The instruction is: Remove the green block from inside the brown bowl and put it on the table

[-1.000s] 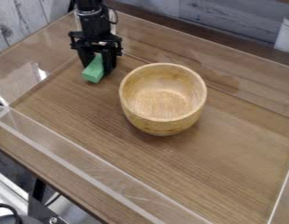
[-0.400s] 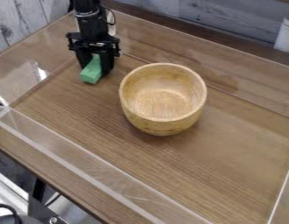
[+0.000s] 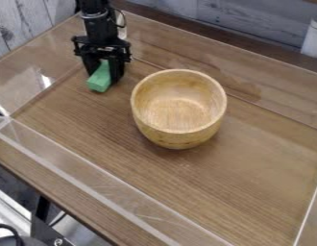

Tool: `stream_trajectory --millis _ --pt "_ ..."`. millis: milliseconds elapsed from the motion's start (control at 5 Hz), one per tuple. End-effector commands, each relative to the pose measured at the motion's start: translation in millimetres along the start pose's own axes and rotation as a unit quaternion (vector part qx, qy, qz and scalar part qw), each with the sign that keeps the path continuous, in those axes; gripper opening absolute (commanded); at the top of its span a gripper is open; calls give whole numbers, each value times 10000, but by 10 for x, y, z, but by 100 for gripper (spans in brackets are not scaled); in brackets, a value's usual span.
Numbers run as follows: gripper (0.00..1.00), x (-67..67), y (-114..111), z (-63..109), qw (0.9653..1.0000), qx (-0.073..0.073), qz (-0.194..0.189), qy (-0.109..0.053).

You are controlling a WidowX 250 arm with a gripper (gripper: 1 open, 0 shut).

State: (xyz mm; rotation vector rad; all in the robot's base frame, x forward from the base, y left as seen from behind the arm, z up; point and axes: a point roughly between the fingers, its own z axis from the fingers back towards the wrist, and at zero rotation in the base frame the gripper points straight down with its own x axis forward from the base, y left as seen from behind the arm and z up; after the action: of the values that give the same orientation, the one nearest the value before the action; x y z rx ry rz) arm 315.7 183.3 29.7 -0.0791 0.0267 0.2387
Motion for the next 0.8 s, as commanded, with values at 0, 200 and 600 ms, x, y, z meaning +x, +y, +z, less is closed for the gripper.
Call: stream_trajectory --millis 0,200,600 --pt "0 84 65 220 9994 87 52 -323" --pt "0 79 70 224 9994 70 71 -319" --pt "0 75 83 223 9995 45 109 -303"
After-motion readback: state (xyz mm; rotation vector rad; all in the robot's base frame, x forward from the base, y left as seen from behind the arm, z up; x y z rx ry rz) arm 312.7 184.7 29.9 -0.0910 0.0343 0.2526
